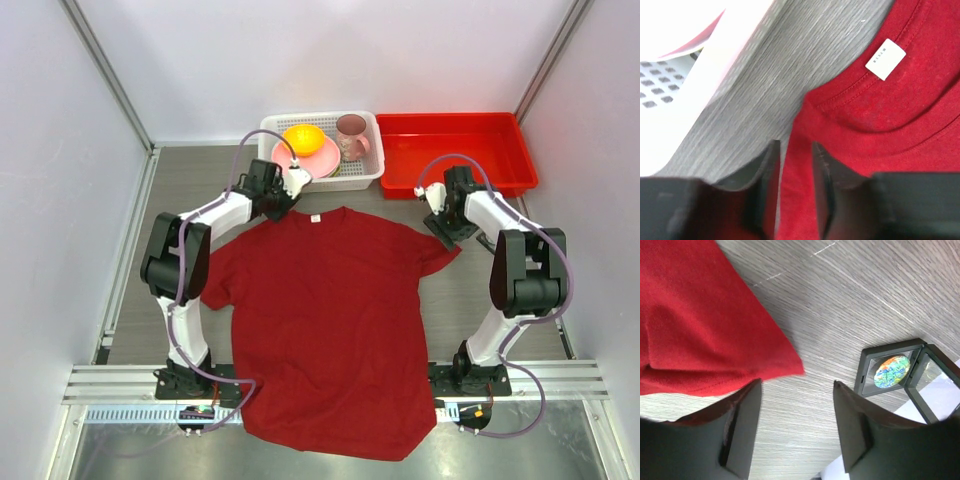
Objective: Pin the brooch onto the clothing
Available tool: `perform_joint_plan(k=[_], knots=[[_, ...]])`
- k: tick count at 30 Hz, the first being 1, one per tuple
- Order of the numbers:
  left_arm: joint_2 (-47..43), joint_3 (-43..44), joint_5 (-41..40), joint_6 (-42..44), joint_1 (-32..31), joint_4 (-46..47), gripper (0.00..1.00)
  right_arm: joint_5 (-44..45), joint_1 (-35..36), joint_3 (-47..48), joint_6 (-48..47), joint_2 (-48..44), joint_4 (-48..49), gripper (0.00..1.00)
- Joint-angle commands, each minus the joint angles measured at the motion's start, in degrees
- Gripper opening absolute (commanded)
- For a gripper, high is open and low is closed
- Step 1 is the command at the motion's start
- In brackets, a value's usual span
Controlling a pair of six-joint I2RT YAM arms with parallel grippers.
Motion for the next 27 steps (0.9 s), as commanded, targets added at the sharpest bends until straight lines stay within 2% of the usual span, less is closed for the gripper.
perform_joint_plan(k=[1, 4, 6, 7, 9, 13, 17, 23, 27], knots=[[-5.3, 1.3, -0.5, -3.0, 1.6, 2.4, 0.43, 4.0, 0.2, 3.0, -0.6, -0.7, -0.4, 0.67], [-9.6, 0.4, 2.1, -3.7, 3.5, -1.8, 0.55, 0.8, 0.5, 5.9, 0.4, -1.8, -4.0, 0.67], [-11.8, -0.7, 4.6, -3.4, 5.0, -6.0, 0.58, -1.9, 0.7, 7.5, 0.6, -2.4, -7.2, 0.66], [-13.4, -1.1, 6.1, -2.9, 5.5, -7.8, 0.59, -5.2, 1.2, 7.6, 0.8, -2.5, -7.9, 0.61], [-14.7, -2.3, 9.2, -1.0, 6.6, -13.3, 0.6, -6.1, 2.5, 7.5, 1.1, -2.6, -10.2, 0.53], [-18.4, -6.4, 11.8, 0.2, 7.4, -17.5, 0.59, -11.5, 3.6, 6.2, 2.9, -1.0, -13.3, 0.49], [-21.0, -9.6, 14.7, -0.2, 7.4, -18.5, 0.58, -13.1, 4.0, 0.9, 2.0, -2.6, -10.7, 0.41], [-18.2, -10.9, 15.4, -1.8, 7.4, -18.5, 0.56, -14.4, 6.1, -3.5, 3.9, -2.9, -8.0, 0.42], [-15.2, -11.3, 14.0, -2.9, 7.5, -17.8, 0.56, -14.2, 6.8, -5.5, 5.9, -1.0, -5.6, 0.53]])
